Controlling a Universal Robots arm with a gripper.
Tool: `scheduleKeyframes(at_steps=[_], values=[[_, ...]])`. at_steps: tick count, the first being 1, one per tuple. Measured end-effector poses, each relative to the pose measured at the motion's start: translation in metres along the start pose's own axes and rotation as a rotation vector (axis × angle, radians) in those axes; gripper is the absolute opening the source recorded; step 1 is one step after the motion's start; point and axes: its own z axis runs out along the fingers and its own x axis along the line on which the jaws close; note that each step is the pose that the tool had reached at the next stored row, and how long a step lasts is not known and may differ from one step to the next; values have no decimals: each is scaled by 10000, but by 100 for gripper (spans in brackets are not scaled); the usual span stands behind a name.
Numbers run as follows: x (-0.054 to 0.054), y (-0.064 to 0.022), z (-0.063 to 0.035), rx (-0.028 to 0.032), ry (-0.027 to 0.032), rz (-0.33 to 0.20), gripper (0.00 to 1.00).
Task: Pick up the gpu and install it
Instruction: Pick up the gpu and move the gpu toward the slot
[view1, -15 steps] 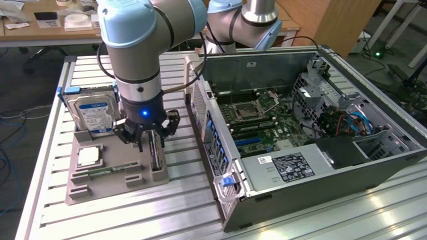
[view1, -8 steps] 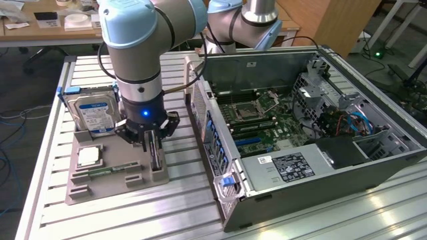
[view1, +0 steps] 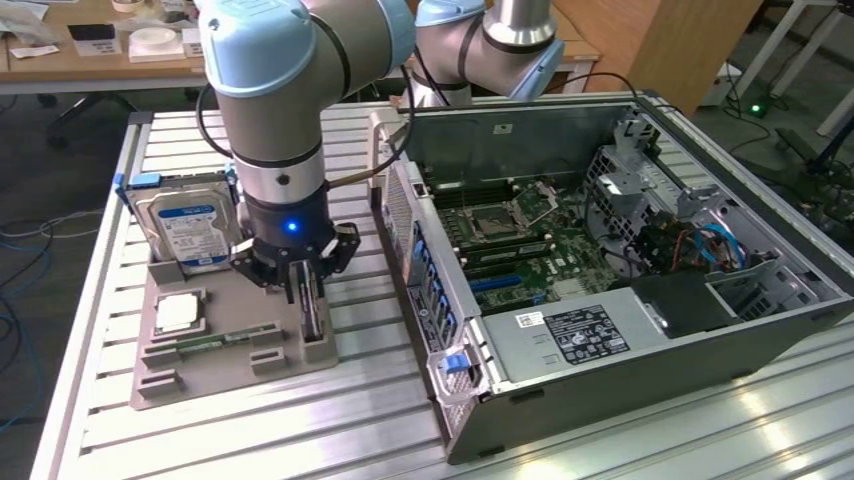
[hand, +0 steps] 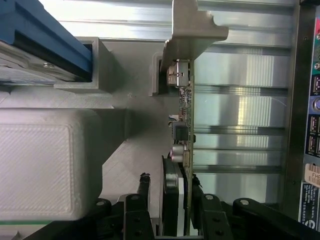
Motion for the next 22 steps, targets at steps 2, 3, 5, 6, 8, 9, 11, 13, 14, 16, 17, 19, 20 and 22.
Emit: scheduleKeyframes(at_steps=[2,3,5,6,8,9,11,13,14,16,17,19,20,22], values=[[-2,0,1,-1,-1,0,42],[-5,0,1,-1,-1,-1,42],[-7,0,2,-1,-1,-1,40],[-7,0,1,0,0,0,40],[-11,0,2,-1,0,-1,33],[-11,0,1,0,0,0,33],[-13,0,2,0,-1,0,33],[-14,0,2,0,0,0,33],[-15,0,2,-1,0,0,33],[-16,0,2,0,-1,-1,32],[-16,0,2,0,-1,0,32],[-16,0,2,0,0,0,28],[-16,0,2,0,-1,0,28],[-17,0,2,0,0,-1,28]])
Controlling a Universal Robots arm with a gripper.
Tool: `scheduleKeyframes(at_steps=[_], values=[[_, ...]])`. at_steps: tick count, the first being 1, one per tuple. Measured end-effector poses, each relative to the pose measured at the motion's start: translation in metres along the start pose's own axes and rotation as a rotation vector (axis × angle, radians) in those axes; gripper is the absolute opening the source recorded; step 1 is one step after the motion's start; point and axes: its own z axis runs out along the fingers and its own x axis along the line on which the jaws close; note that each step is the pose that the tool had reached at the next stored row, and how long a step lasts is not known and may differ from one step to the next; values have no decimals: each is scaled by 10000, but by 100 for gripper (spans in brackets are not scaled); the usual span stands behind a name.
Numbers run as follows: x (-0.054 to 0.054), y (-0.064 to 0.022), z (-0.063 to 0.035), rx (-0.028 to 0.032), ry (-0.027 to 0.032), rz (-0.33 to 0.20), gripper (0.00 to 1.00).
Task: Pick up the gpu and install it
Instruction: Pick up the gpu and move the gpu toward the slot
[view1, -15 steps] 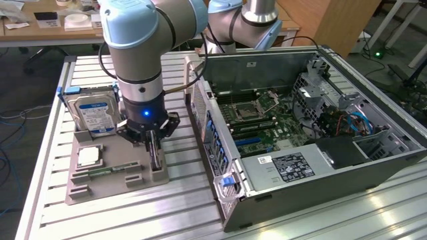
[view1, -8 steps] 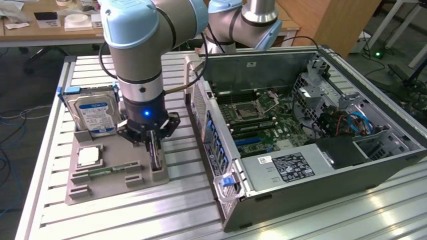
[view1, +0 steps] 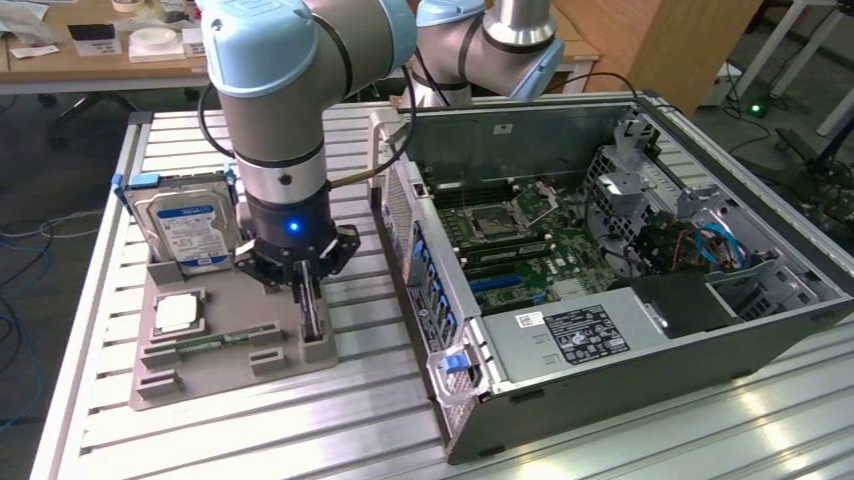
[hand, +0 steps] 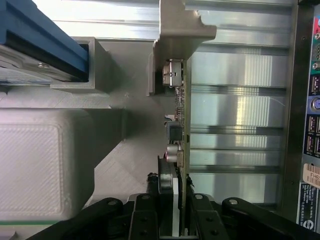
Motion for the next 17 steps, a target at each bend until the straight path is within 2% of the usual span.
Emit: scheduleKeyframes(at_steps=[12,17], values=[[-3,1,-7,0,-1,0,28],[-4,0,-115,0,0,0,28]])
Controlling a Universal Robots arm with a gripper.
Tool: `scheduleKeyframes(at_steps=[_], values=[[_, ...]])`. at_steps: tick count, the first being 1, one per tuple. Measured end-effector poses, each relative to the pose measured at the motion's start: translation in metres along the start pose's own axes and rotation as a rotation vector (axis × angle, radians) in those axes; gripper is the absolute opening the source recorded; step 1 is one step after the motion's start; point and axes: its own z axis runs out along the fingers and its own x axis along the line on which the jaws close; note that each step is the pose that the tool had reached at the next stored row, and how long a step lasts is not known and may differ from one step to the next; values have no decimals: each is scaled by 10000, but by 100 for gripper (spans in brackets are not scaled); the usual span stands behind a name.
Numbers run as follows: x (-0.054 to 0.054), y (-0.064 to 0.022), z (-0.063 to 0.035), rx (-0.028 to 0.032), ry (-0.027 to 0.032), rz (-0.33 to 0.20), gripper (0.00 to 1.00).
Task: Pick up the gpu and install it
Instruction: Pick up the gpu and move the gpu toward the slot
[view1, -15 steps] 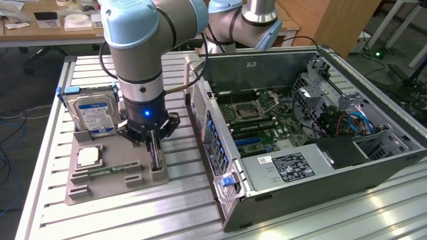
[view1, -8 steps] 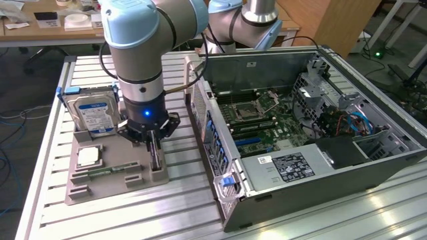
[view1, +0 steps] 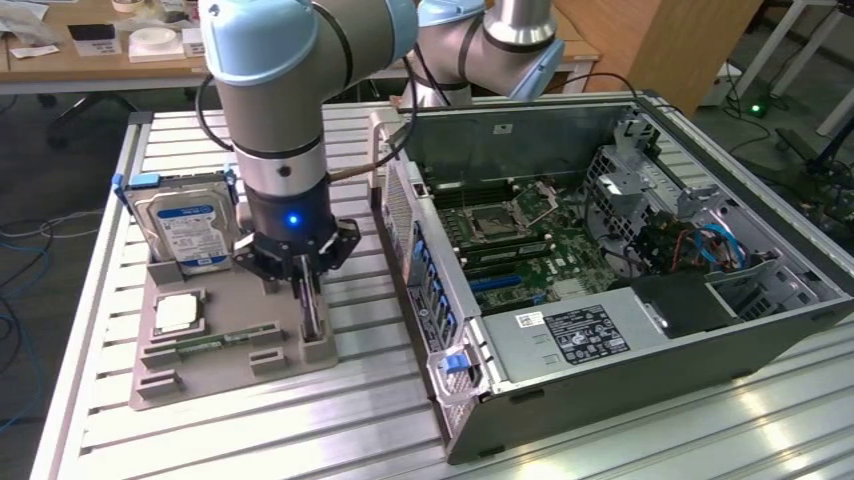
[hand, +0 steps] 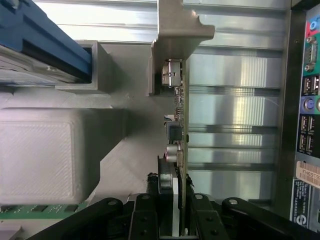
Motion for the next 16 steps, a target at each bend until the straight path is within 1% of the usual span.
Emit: scheduleKeyframes(at_steps=[16], values=[[-10,3,-488,-2,-1,0,28]])
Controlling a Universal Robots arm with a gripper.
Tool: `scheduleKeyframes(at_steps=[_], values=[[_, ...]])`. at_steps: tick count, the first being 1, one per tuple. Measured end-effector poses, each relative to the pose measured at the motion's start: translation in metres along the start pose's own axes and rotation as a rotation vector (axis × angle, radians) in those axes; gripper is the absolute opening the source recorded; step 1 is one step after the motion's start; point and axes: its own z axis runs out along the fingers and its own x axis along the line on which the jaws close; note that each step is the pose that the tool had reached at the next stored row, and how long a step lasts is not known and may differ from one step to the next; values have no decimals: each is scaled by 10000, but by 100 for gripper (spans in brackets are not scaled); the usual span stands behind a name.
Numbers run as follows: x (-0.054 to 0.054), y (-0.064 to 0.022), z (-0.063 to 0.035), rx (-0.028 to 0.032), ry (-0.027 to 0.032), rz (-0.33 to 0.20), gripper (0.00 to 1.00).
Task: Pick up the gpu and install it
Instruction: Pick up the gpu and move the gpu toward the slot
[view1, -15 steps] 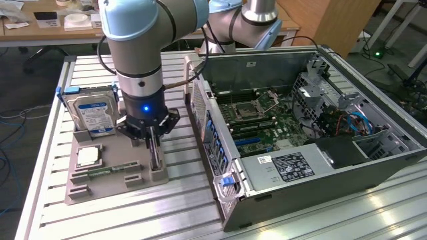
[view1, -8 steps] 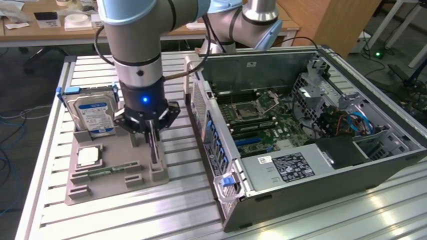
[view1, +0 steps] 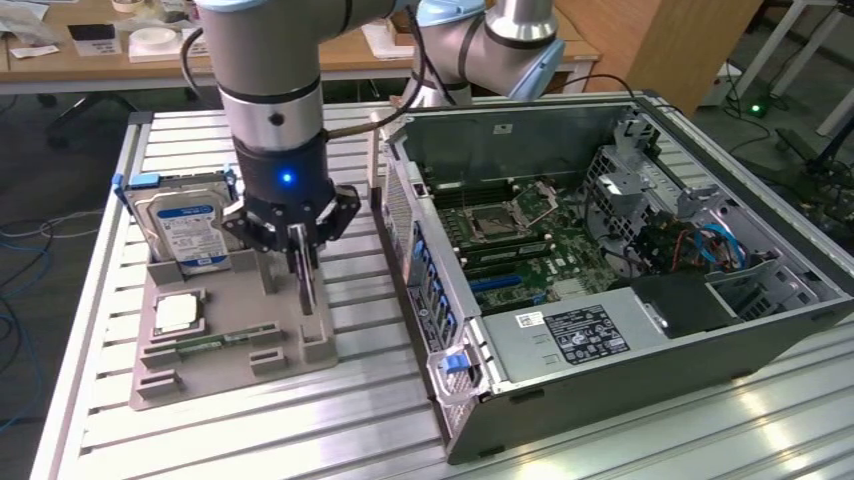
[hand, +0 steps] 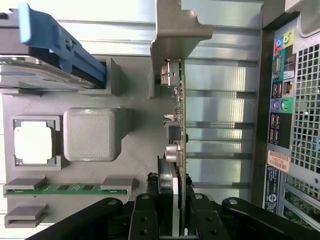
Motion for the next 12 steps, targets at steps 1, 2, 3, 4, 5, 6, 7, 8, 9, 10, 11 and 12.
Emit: scheduleKeyframes(at_steps=[1,2,3,4,5,6,7,8,9,10,11,12], values=[[0,0,-32,0,1,0,28],[-1,0,-65,0,1,0,28],[-2,1,-103,0,0,0,28],[-2,1,-138,1,1,0,28],[-3,1,-173,0,0,0,28],[-4,1,-209,-1,0,1,28],[-5,1,-244,0,0,0,28],[-5,1,-282,-1,0,0,28],[-6,2,-321,0,1,0,28],[-7,2,-358,-1,1,0,28],[-7,2,-396,-1,0,0,28],[-8,2,-433,-1,0,0,28]])
